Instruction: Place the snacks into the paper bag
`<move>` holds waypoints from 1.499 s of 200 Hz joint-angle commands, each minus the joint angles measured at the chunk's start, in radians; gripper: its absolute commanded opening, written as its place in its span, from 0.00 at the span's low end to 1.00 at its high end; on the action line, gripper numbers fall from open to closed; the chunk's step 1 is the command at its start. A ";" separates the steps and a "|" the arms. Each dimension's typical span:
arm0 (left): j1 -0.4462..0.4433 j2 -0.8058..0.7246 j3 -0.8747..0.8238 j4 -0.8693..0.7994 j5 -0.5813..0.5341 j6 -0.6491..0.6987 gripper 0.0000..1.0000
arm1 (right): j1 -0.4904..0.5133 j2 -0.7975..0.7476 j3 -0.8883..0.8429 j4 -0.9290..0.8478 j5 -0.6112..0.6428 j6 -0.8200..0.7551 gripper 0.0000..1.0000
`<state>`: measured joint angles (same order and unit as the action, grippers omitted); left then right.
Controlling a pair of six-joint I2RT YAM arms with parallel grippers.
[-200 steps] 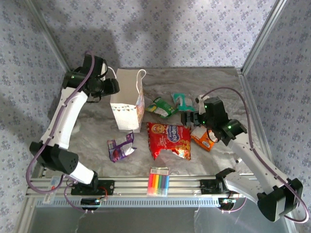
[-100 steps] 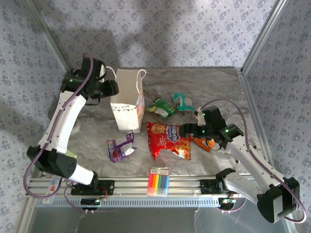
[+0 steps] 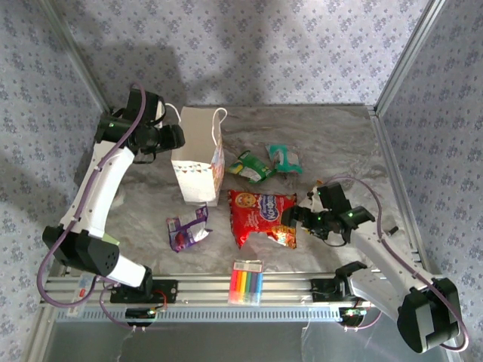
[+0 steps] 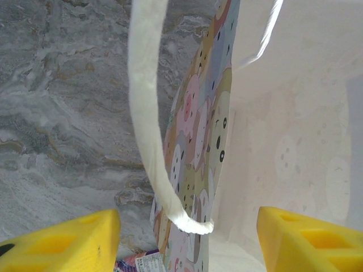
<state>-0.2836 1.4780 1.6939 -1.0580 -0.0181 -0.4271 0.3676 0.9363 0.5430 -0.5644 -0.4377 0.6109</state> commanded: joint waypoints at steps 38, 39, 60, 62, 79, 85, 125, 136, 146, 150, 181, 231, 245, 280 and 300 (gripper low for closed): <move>-0.005 0.013 0.000 0.002 -0.020 0.018 0.65 | -0.011 0.043 -0.055 0.120 -0.080 0.059 1.00; -0.005 0.013 0.000 0.001 -0.020 0.018 0.65 | -0.010 0.044 -0.056 0.121 -0.080 0.059 1.00; -0.005 0.013 0.005 0.001 -0.020 0.019 0.65 | -0.018 0.066 -0.066 0.153 -0.097 0.061 1.00; -0.006 0.013 0.006 0.001 -0.021 0.019 0.65 | -0.018 0.068 -0.068 0.157 -0.100 0.062 1.00; -0.006 0.018 0.014 -0.002 -0.023 0.022 0.65 | -0.021 0.092 -0.069 0.188 -0.131 0.063 1.00; -0.005 0.021 0.020 -0.009 -0.025 0.024 0.65 | -0.019 0.101 -0.065 0.193 -0.133 0.065 1.00; -0.005 0.029 0.046 -0.038 -0.051 0.034 0.64 | -0.022 0.162 -0.068 0.266 -0.161 0.080 1.00; -0.005 0.032 0.050 -0.041 -0.049 0.031 0.64 | -0.022 0.186 -0.073 0.292 -0.170 0.091 1.00; -0.005 0.032 0.053 -0.043 -0.049 0.028 0.64 | -0.020 0.208 -0.077 0.311 -0.176 0.098 1.00; -0.005 0.033 0.054 -0.045 -0.049 0.027 0.64 | -0.020 0.215 -0.079 0.318 -0.179 0.101 1.00; -0.005 0.027 0.052 -0.046 -0.055 0.018 0.64 | -0.013 0.239 -0.090 0.385 -0.186 0.112 1.00; -0.008 0.027 0.039 -0.054 -0.056 0.005 0.63 | -0.008 0.288 -0.079 0.443 -0.137 0.128 1.00; -0.008 0.021 0.030 -0.051 -0.057 0.006 0.63 | -0.006 0.310 -0.079 0.474 -0.124 0.149 1.00; -0.008 0.004 0.007 -0.047 -0.057 0.006 0.63 | 0.014 0.378 -0.060 0.512 -0.097 0.187 0.95; -0.008 -0.004 -0.008 -0.043 -0.059 0.007 0.63 | 0.021 0.400 -0.057 0.508 -0.070 0.202 0.88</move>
<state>-0.2844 1.5051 1.7054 -1.0805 -0.0620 -0.4129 0.3767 1.2976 0.4721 -0.0746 -0.5800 0.7734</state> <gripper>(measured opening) 0.635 0.920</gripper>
